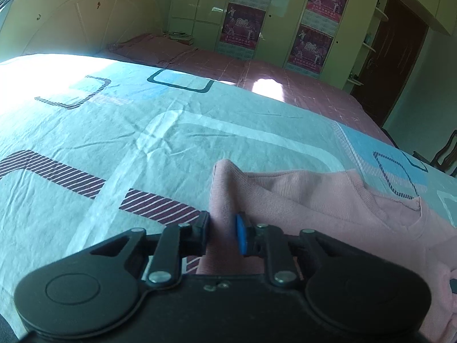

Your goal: Fold small clothes

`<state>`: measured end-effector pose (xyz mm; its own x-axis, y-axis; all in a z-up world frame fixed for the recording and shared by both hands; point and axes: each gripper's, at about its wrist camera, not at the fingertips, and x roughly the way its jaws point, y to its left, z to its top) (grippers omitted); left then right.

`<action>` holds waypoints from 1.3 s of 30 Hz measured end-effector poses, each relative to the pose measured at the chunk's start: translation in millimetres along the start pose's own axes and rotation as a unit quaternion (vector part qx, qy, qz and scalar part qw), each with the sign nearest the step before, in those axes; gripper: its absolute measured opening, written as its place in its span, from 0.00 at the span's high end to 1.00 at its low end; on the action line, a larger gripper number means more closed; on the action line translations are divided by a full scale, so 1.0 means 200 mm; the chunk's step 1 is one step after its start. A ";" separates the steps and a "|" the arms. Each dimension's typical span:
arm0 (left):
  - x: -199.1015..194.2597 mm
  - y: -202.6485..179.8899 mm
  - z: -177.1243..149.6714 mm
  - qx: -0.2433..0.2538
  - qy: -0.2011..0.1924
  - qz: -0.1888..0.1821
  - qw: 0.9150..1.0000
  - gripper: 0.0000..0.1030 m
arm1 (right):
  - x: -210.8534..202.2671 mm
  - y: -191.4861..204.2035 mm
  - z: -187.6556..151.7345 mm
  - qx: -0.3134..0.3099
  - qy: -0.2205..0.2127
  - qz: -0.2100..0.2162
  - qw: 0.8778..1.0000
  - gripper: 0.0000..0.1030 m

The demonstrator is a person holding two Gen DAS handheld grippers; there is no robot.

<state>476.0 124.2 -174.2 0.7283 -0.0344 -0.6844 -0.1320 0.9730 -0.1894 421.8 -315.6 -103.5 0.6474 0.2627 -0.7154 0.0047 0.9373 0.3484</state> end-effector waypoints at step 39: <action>-0.35 -0.20 -0.34 0.080 0.017 -0.015 0.997 0.46 | -0.07 0.15 -0.14 -0.081 -0.004 -0.025 0.996 0.73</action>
<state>385.0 72.5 -166.3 0.7062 -0.0689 -0.7046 -0.0001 0.9952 -0.0975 391.6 -284.1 -99.1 0.6559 0.2129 -0.7242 -0.0859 0.9742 0.2086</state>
